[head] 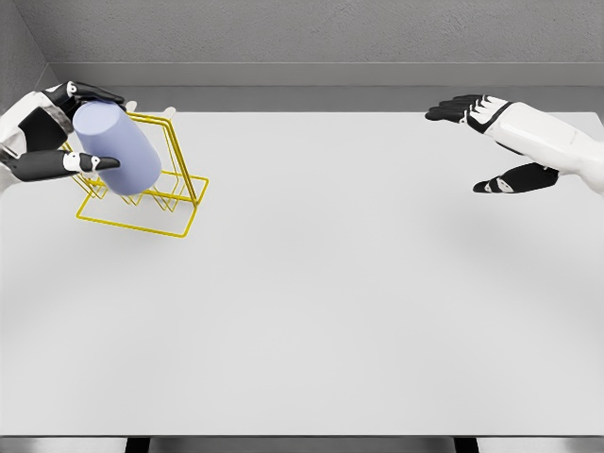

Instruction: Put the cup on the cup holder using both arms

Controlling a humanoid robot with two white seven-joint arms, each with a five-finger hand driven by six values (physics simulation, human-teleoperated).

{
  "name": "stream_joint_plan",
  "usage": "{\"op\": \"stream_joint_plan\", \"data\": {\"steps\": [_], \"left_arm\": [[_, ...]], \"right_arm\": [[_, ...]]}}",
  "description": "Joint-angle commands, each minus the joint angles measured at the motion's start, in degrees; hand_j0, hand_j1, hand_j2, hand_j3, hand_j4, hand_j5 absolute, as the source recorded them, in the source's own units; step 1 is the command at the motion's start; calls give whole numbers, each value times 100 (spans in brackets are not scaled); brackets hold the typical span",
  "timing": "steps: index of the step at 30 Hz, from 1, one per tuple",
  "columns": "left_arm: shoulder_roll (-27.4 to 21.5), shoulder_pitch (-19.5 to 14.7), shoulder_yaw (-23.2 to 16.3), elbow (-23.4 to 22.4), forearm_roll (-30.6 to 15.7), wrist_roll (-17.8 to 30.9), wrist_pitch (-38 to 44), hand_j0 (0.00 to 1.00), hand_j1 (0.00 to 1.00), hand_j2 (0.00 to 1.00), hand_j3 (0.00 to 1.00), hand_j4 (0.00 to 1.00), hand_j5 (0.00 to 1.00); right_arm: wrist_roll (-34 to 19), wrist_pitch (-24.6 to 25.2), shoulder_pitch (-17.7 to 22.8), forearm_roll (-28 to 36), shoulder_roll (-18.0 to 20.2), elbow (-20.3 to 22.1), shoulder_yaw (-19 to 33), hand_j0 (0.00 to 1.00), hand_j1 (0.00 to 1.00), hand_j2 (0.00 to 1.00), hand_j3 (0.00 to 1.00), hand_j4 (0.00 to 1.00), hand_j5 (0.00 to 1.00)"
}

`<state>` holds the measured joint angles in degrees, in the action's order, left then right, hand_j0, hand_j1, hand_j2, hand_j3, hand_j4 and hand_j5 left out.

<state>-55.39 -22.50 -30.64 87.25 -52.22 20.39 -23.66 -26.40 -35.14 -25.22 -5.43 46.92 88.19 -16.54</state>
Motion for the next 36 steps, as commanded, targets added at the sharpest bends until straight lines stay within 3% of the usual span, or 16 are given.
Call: {"op": "stream_joint_plan", "data": {"steps": [1, 26, 34, 36], "left_arm": [[20, 0, 6, -76, -34, 0, 2, 63, 63, 63, 63, 63, 63], [222, 0, -38, -208, 1, 0, 46, 63, 63, 63, 63, 63, 63], [257, 0, -56, -208, 28, 8, 64, 67, 67, 67, 67, 67, 67], [257, 0, -56, -208, 80, 8, 81, 79, 79, 79, 79, 79, 79]], "right_arm": [[3, 14, 0, 42, 10, -12, 2, 100, 100, 100, 100, 100, 100], [3, 14, 97, 42, 10, -12, 125, 100, 100, 100, 100, 100, 100], [3, 14, 97, 42, 18, -12, 125, 100, 100, 100, 100, 100, 100], [3, 14, 105, 42, 18, -12, 125, 100, 100, 100, 100, 100, 100]]}}
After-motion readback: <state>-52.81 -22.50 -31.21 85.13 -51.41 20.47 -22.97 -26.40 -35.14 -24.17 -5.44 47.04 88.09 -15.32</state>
